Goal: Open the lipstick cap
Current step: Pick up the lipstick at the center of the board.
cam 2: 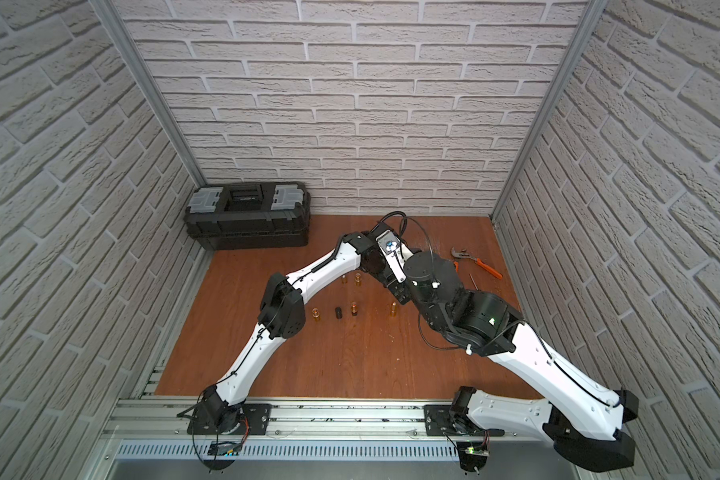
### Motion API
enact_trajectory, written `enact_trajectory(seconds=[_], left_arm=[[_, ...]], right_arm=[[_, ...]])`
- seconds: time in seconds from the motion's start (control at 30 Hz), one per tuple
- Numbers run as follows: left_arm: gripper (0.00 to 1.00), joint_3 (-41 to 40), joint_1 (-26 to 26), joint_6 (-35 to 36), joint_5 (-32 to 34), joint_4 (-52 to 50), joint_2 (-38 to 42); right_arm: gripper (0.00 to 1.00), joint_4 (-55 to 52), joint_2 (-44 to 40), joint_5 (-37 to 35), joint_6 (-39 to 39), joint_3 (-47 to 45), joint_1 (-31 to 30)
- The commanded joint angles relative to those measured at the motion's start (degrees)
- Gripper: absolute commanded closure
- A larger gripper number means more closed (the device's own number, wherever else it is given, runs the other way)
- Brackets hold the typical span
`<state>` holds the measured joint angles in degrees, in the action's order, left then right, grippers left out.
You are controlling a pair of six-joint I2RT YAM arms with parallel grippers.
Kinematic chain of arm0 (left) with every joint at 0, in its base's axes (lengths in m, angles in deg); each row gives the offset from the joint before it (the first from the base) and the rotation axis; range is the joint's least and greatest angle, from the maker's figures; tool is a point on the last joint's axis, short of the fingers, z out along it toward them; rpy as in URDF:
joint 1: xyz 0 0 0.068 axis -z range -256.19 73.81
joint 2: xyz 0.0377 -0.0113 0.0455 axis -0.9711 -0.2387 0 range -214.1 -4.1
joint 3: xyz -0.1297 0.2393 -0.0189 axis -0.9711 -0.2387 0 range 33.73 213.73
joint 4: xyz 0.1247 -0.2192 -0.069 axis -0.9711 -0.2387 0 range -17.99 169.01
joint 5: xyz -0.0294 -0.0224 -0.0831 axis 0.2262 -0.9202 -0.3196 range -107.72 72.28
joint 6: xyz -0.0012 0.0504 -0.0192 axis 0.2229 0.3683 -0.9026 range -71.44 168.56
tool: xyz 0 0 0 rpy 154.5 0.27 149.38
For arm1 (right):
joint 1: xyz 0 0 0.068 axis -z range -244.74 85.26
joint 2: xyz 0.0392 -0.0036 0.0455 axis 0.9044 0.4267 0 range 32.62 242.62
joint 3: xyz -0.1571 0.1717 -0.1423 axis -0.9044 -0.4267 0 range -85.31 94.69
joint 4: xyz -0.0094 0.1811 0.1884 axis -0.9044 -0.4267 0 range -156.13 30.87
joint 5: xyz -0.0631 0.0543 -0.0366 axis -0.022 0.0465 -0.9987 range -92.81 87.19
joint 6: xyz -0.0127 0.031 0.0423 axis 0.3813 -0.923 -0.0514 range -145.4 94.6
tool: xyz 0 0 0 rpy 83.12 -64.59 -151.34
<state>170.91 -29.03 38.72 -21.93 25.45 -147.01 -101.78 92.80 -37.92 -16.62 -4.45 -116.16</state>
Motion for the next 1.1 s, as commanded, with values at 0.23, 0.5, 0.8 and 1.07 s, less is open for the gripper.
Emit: enact_trajectory(seconds=[0.23, 0.5, 0.8, 1.07], left_arm=[[0.77, 0.44, 0.43, 1.67, 1.10, 0.29, -1.54], [0.84, -0.25, -0.61, 0.86, 0.30, 1.08, -0.21], [0.86, -7.84, -8.26, -5.53, -15.45, 1.90, 13.64], [0.85, -16.40, -16.54, -9.56, -30.36, -2.74, 29.38]], right_arm=[[0.55, 2.60, -0.08, -1.03, 0.10, -1.31, 0.09], [0.55, 2.23, 0.37, -1.27, -0.01, -1.19, 0.11], [0.53, 2.31, 3.04, -0.26, 0.31, -1.98, 0.09], [0.53, 8.69, 4.88, 9.43, 0.67, -3.39, 0.34]])
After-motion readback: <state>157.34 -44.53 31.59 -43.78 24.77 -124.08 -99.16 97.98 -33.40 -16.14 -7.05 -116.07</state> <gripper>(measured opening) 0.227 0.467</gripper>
